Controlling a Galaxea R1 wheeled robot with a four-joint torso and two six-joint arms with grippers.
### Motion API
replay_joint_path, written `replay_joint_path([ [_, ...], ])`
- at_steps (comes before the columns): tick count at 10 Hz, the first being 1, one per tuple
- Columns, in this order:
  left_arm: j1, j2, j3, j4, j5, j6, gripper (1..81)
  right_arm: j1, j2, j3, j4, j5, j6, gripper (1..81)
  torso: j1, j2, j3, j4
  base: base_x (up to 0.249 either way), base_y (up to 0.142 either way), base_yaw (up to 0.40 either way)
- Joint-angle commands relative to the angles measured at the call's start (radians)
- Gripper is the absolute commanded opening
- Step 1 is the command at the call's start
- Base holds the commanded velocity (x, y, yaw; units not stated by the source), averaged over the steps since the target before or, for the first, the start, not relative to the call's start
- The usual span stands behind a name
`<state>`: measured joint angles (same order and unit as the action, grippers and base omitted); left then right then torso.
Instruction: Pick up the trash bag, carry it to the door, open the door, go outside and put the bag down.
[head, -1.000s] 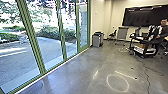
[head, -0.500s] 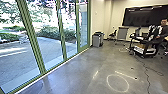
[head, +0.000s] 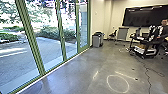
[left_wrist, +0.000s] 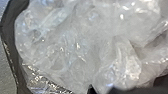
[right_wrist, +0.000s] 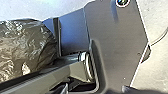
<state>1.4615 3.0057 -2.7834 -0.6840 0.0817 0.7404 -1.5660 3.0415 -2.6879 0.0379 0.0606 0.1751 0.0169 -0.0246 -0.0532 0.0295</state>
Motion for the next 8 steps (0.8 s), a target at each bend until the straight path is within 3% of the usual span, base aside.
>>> replay_joint_path([
  [1,-0.043,-0.005,-0.005,0.004,0.079,0.011,1.0,0.031,0.004,0.004,-0.009,-0.058,-0.003,81.1,0.000,0.000,0.000,0.000,0.112,0.000,0.000],
  [8,-0.043,-0.007,-0.004,0.004,0.079,0.011,1.0,0.031,0.004,0.002,-0.009,-0.058,-0.003,81.1,-0.001,-0.001,0.000,0.000,0.123,0.000,0.000],
])
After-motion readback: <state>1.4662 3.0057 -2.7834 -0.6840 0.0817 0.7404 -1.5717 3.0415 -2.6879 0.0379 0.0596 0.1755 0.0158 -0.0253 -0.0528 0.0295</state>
